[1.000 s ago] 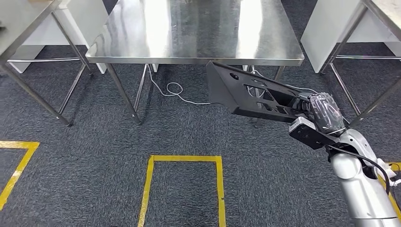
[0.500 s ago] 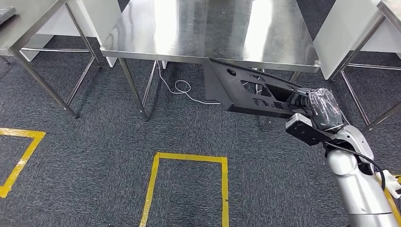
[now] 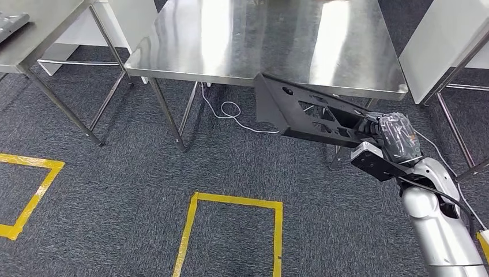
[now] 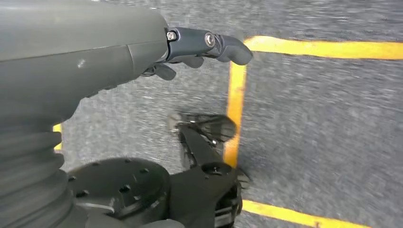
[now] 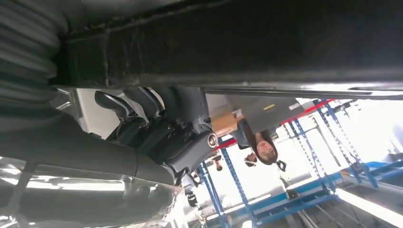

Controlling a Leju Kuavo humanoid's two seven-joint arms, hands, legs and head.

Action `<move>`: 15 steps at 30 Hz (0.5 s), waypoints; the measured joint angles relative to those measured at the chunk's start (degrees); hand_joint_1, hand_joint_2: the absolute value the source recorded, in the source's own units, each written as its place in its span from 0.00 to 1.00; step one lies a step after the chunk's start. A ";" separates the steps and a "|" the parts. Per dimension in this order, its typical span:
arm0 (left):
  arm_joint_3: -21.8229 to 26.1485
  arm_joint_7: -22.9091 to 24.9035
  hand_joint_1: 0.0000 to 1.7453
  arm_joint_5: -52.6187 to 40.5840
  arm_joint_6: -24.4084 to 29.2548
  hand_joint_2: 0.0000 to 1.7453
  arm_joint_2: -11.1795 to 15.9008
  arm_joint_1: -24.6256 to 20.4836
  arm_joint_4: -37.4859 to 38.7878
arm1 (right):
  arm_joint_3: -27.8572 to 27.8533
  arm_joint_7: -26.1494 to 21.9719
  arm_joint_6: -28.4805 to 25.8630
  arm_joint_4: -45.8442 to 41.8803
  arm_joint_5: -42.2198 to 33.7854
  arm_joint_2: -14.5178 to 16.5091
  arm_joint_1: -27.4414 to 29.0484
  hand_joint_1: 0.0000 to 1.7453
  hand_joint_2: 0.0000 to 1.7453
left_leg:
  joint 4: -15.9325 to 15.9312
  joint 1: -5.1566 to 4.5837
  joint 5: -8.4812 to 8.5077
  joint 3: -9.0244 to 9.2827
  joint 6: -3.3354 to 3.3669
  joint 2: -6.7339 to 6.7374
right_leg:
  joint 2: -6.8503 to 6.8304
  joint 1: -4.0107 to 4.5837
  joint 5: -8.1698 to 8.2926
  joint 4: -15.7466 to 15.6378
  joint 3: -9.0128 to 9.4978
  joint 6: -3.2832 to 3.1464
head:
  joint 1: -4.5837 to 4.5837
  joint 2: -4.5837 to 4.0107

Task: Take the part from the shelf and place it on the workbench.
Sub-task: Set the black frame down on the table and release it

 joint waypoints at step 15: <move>0.34 0.26 0.00 -0.55 -0.04 1.00 0.41 0.27 0.01 | 0.18 0.02 -0.11 -0.01 0.25 0.28 0.33 1.00 1.00 | -5.11 -2.14 8.46 -6.35 4.61 0.13 | 0.57 2.04 -6.46 1.56 9.31 0.92 | -0.22 0.00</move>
